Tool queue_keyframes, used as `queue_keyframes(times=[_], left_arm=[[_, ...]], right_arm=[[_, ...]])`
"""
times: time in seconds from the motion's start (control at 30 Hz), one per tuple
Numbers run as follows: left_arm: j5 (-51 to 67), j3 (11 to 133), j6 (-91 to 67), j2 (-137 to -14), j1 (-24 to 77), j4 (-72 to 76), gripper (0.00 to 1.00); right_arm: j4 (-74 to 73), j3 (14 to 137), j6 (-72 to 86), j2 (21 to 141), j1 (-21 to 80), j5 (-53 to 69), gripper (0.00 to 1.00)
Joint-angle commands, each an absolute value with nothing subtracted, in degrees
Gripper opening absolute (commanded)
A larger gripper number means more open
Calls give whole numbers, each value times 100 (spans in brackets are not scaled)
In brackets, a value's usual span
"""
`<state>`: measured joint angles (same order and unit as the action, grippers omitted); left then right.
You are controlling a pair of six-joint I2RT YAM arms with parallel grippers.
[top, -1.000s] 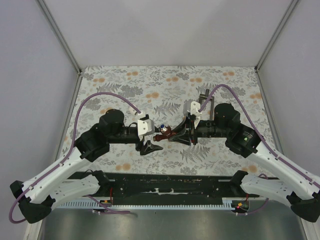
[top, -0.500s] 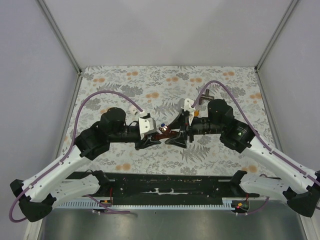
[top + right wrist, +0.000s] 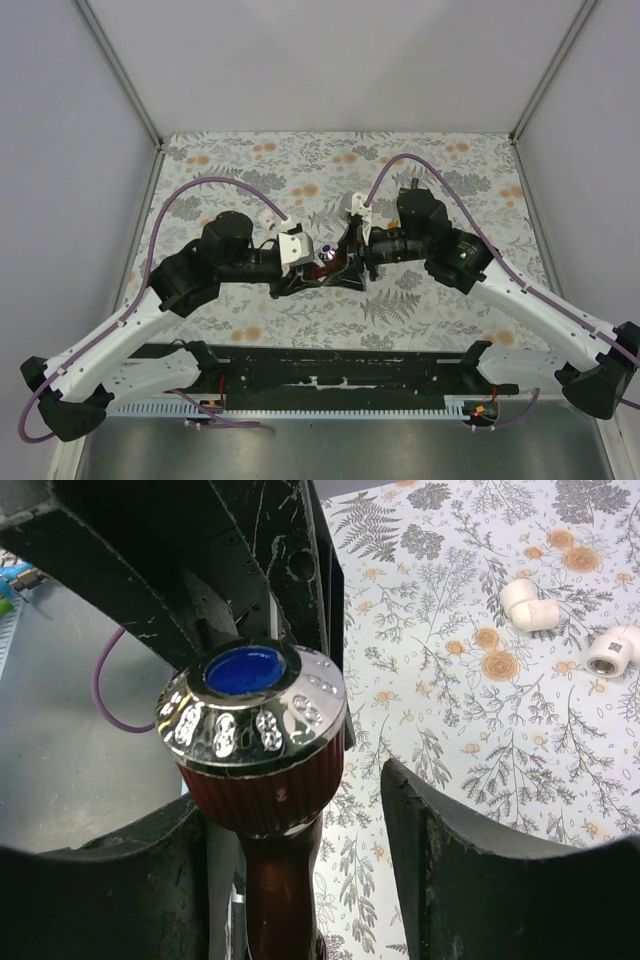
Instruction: Install the water faucets
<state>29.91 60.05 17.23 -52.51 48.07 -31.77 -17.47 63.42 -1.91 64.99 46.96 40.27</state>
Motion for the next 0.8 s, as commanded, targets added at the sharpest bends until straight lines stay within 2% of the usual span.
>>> queue_keyframes(times=[0.0,0.3,0.37,0.43,0.47,0.53,0.6,0.77], left_arm=[[2953,6293,1793,-5256,4816,-3225,2],[2935,6381,1811,-5282,4816,-3322,2],[2944,6381,1802,-5291,4816,-3322,2],[2918,6372,1793,-5282,4816,-3322,2],[2874,6372,1758,-5282,4808,-3322,3],[2725,6363,1662,-5273,4816,-3305,11],[2524,6320,1512,-5238,4816,-3209,17],[1549,6153,872,-5133,4808,-2998,61]], right_arm=[[-1828,6679,-141,6565,4693,4192,61],[-1899,6732,-123,6645,4702,4289,50],[-1855,6715,-114,6653,4693,4298,42],[-1828,6697,-79,6662,4693,4298,30],[-1811,6689,-79,6662,4693,4280,21],[-1767,6619,-70,6653,4693,4176,0],[-1697,6522,-35,6627,4693,4035,0],[-1127,6171,560,6583,4238,4174,0]])
